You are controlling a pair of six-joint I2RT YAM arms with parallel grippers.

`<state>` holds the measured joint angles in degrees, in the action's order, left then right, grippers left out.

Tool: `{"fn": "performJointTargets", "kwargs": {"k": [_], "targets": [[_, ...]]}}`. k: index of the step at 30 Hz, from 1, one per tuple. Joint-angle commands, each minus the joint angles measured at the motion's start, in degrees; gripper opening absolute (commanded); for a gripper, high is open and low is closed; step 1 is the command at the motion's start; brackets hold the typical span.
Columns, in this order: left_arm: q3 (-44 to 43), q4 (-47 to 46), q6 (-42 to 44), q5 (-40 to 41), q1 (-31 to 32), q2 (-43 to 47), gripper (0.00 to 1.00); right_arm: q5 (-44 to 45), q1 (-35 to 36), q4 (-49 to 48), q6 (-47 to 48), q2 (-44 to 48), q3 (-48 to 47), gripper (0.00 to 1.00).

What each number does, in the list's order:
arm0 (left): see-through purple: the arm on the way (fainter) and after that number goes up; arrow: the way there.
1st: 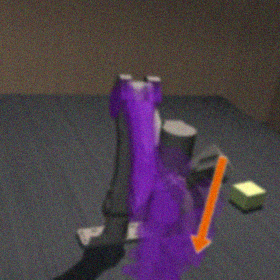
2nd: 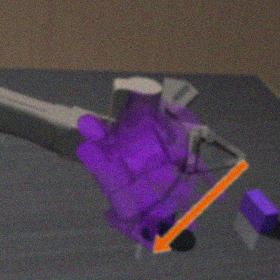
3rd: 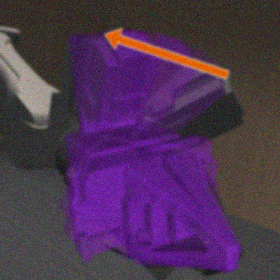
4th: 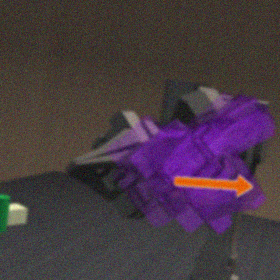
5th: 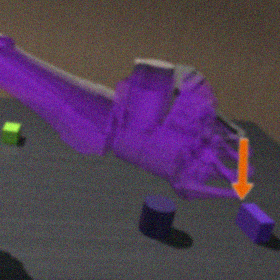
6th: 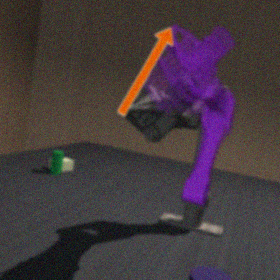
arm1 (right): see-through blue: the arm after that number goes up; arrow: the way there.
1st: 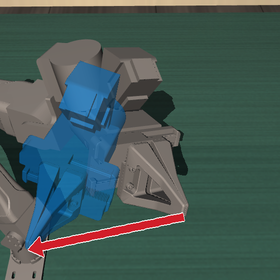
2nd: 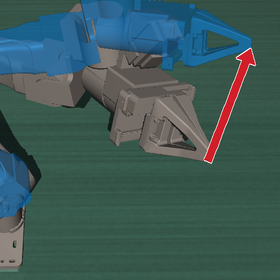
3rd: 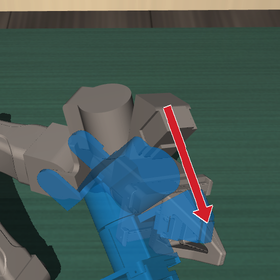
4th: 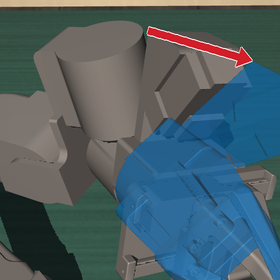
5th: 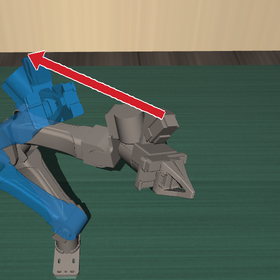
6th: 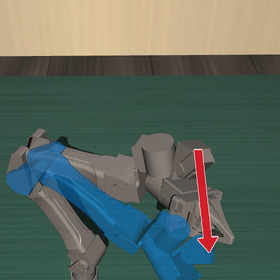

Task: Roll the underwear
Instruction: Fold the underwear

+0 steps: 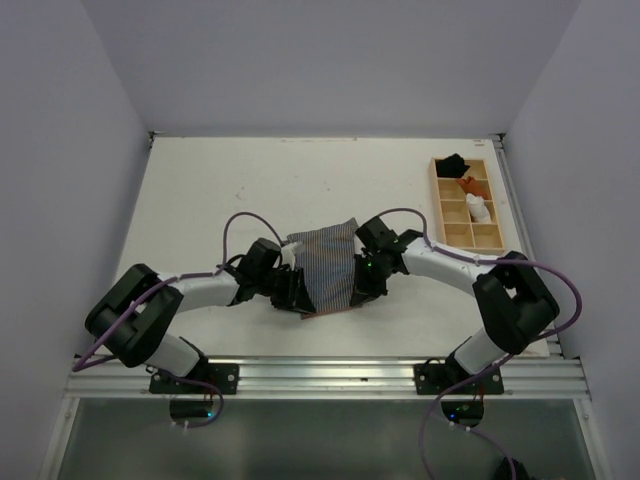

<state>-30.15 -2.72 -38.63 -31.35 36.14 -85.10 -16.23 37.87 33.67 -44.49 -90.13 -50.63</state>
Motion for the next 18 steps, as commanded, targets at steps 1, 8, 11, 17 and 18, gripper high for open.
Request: {"fn": "performJointTargets", "kwargs": {"k": [1, 8, 11, 17, 18], "targets": [[1.94, 0.79, 1.54, 4.72, 0.07, -1.30, 0.34, -1.26, 0.19, 0.26, 0.28, -0.30, -4.29, 0.06], [3.17, 1.31, 1.98, 5.60, 0.07, -0.94, 0.34, 0.05, 0.10, -2.73, 1.59, -6.81, -3.16, 0.06], [3.61, 1.23, 2.07, 5.95, 0.07, -1.29, 0.34, 0.93, 0.01, -3.78, 2.12, -9.63, -1.32, 0.05], [3.70, 1.75, 2.51, 6.30, 0.07, -0.86, 0.34, 2.78, 0.10, 0.94, 3.35, -7.09, -5.60, 0.06], [3.44, 2.02, 2.68, 6.57, 0.16, -0.86, 0.34, 3.13, 0.10, 2.00, 3.70, -6.47, -7.01, 0.06]]}}
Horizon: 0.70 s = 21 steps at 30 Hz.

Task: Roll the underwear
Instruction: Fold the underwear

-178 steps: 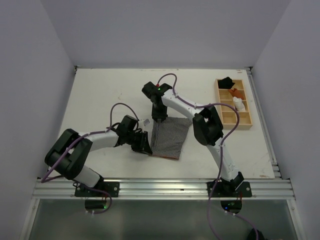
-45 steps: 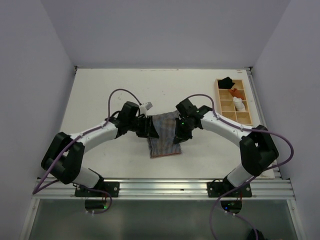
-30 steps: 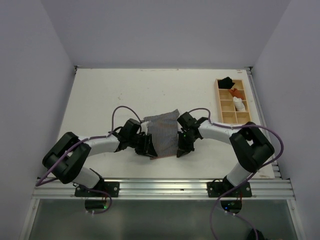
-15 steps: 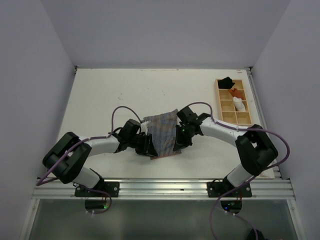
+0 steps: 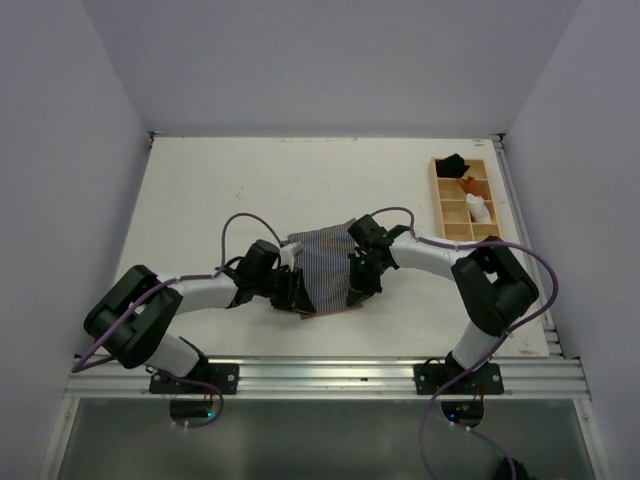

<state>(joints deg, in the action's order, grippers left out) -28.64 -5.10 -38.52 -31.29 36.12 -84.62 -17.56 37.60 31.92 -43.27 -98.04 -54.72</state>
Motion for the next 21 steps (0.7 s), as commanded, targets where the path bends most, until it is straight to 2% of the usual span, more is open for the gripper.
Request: {"fn": "performJointTargets", "kwargs": {"k": [1, 5, 9, 13, 21], "targets": [[1.75, 4.75, 2.92, 6.59, 0.09, -1.16, 0.34, 5.68, 0.36, 4.63, 2.66, 2.06, -4.33, 0.06], [2.10, 5.02, 3.19, 6.77, 0.09, -0.20, 0.35, 6.92, -0.51, 6.05, 4.06, 0.05, -12.15, 0.08], [2.28, 7.21, 4.42, 7.21, 0.09, -0.02, 0.36, 7.37, -2.09, 5.87, 5.65, -9.77, -17.17, 0.08], [1.66, 7.83, 4.77, 7.38, 0.09, -0.37, 0.36, 8.60, -2.80, 6.48, 6.44, -15.15, -21.12, 0.08], [1.57, 8.71, 4.95, 8.17, 0.09, 0.33, 0.36, 11.31, -4.64, 10.17, 8.72, -16.40, -26.05, 0.09]]}}
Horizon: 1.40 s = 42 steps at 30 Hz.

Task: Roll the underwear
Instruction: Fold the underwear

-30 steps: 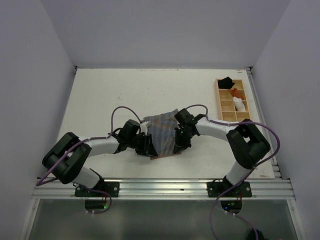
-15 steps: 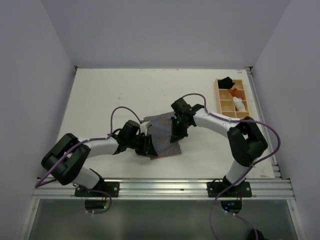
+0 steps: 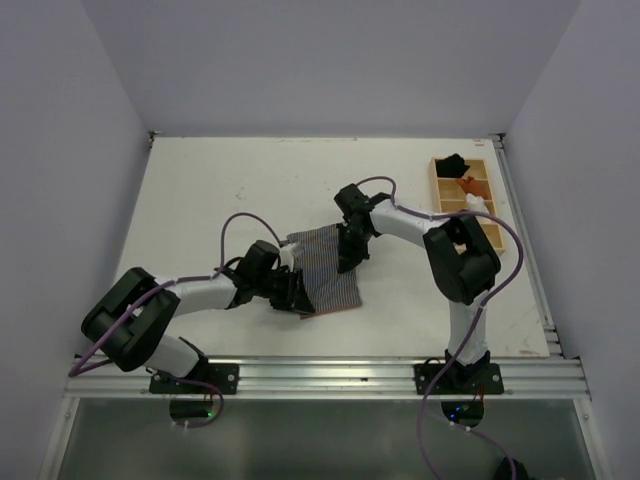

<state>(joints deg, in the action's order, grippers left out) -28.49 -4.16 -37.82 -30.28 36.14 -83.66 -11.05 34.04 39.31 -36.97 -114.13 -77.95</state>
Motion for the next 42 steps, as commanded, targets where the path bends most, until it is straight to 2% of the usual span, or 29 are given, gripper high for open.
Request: {"fn": "performJointTargets", "kwargs": {"k": [1, 4, 11, 16, 17, 20, 21, 22, 24, 27, 30, 33, 35, 36, 39, 42], "targets": [[1.42, 7.77, 4.25, 7.17, 0.07, -0.37, 0.35, 5.16, -1.69, 3.66, 2.52, 0.30, -4.65, 0.09], [1.42, 8.12, 4.34, 7.17, 0.07, 0.07, 0.36, 6.04, -2.66, 4.81, 2.60, -0.48, -8.51, 0.09], [1.42, 7.94, 4.25, 6.90, 0.07, 0.25, 0.37, 5.25, -3.54, 7.97, 4.71, -9.79, -17.75, 0.10], [-1.21, 8.20, 3.02, 5.41, 0.07, 0.07, 0.40, 6.12, -3.63, 9.37, 6.29, -9.10, -19.52, 0.12], [-2.43, 8.99, 3.19, 5.24, 0.07, 0.16, 0.43, 6.65, -3.72, 9.82, 6.65, -8.57, -19.78, 0.12], [-9.02, 16.36, 2.85, 4.36, -1.50, 3.31, 0.49, 7.18, -3.72, 13.42, 7.70, -5.07, -21.80, 0.14], [-10.60, 18.82, 2.58, 4.36, -3.08, 6.54, 0.51, 7.62, -3.81, 14.03, 7.53, -2.18, -22.06, 0.15], [-12.71, 20.06, 2.41, 4.88, -3.96, 7.97, 0.57, 7.97, -3.63, 14.74, 6.92, -0.76, -21.98, 0.16], [-18.51, 23.13, 2.31, 6.90, -6.15, 9.91, 0.61, 8.41, -3.37, 15.09, 5.95, 2.23, -21.46, 0.19], [-25.11, 28.15, 3.63, 11.20, -9.05, 8.26, 0.63, 8.94, -1.71, 16.15, 3.93, 6.54, -20.23, 0.21], [-27.32, 29.47, 5.65, 15.68, -12.57, 5.01, 0.63, 10.87, 5.04, 16.59, 2.00, 8.48, -19.52, 0.22], [-28.20, 30.80, 6.97, 17.27, -18.62, 1.05, 0.60, 13.59, 12.15, 15.89, -0.19, 7.43, -19.43, 0.22], [-27.94, 30.27, 6.62, 17.37, -22.32, 0.08, 0.60, 17.36, 15.60, 15.54, -1.61, 5.59, -19.69, 0.27], [-27.94, 30.18, 6.54, 17.19, -26.08, -0.54, 0.61, 18.86, 18.75, 15.10, -2.13, 5.23, -19.52, 0.29], [-27.50, 29.83, 5.92, 16.22, -33.14, -0.63, 0.61, 19.23, 22.72, 13.95, -1.53, 1.90, -20.74, 0.33], [-26.00, 29.04, 5.48, 15.52, -38.94, -0.28, 0.61, 22.03, 26.15, 17.20, 0.31, -2.85, -23.99, 0.34]]}}
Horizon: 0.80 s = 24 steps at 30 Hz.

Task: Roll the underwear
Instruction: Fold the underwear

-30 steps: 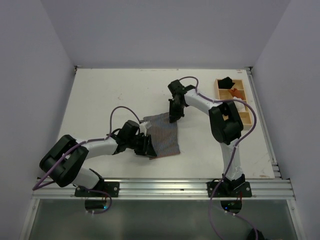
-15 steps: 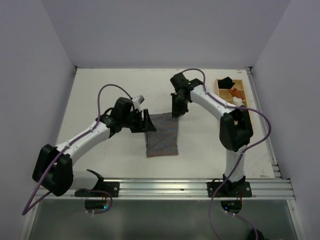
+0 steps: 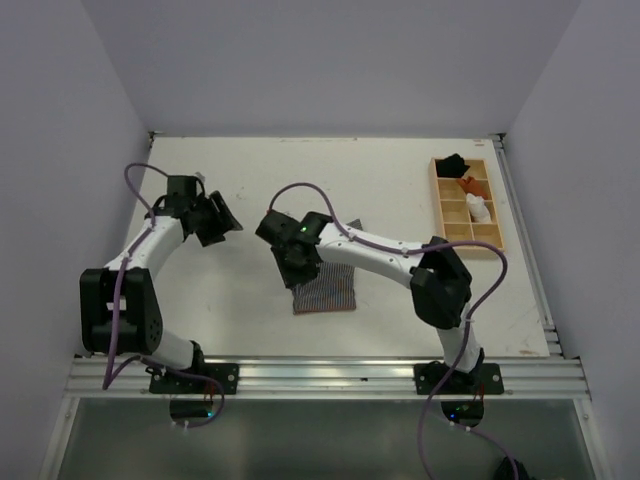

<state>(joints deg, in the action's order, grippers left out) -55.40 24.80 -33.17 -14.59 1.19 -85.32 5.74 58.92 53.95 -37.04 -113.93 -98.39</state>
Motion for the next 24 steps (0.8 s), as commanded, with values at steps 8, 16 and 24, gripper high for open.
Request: {"fn": "performJointTargets", "kwargs": {"k": [8, 16, 24], "targets": [[6.00, -1.86, -1.29, -3.95, -7.70, 1.65, 0.61, 8.50, 4.36, 4.14, 2.23, -7.88, -5.50, 0.38], [5.83, -1.15, -0.67, -3.60, -7.96, 1.38, 0.61, 8.58, 7.09, 3.96, 2.06, -10.34, -6.02, 0.38], [6.26, -1.59, -0.49, -3.60, -7.96, 0.94, 0.61, 9.73, 7.97, 3.61, 2.58, -10.61, -3.04, 0.36]]}}
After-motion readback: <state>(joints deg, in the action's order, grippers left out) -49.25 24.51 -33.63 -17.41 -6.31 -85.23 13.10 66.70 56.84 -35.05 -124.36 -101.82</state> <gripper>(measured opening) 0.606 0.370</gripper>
